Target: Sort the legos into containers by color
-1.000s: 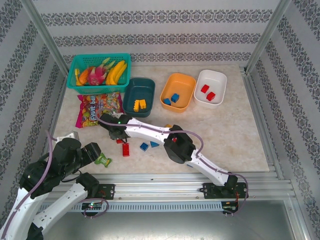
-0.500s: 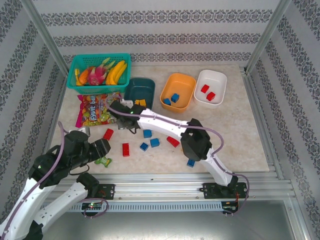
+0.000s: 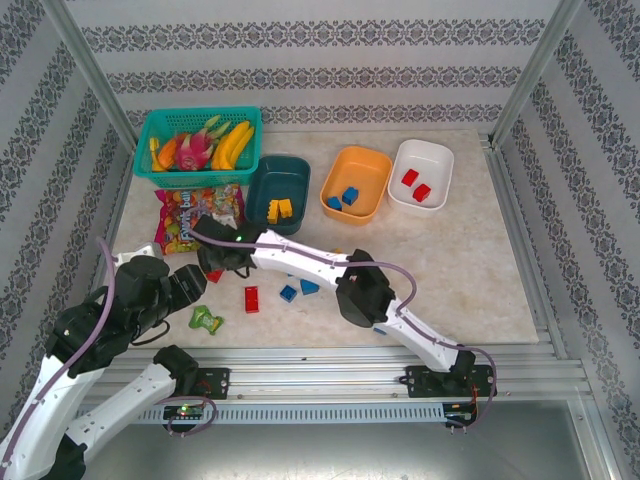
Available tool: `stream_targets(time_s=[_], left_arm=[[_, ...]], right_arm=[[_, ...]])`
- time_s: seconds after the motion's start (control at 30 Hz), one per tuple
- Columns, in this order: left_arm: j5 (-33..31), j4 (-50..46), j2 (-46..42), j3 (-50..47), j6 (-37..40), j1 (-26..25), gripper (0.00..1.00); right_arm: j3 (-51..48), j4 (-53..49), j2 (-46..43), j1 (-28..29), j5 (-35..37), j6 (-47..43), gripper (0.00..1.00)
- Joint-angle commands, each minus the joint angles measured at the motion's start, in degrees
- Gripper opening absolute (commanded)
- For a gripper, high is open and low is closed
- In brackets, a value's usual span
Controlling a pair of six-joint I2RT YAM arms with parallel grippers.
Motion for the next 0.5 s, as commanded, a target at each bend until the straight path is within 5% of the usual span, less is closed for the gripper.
stream_targets(time_s=[0.0, 0.47], left_arm=[[-1.81, -2.66, -0.52, 0.89, -0.09, 0.51, 0.69], [0.39, -3.68, -1.23, 0.87, 0.98, 0.51, 0.69]], right_arm=[[4.37, -0.15, 3.22, -0.94, 0.38, -2.15, 0.87], [12.34, -1.72, 11.78, -0.28, 4.39, -2.83, 0.88]])
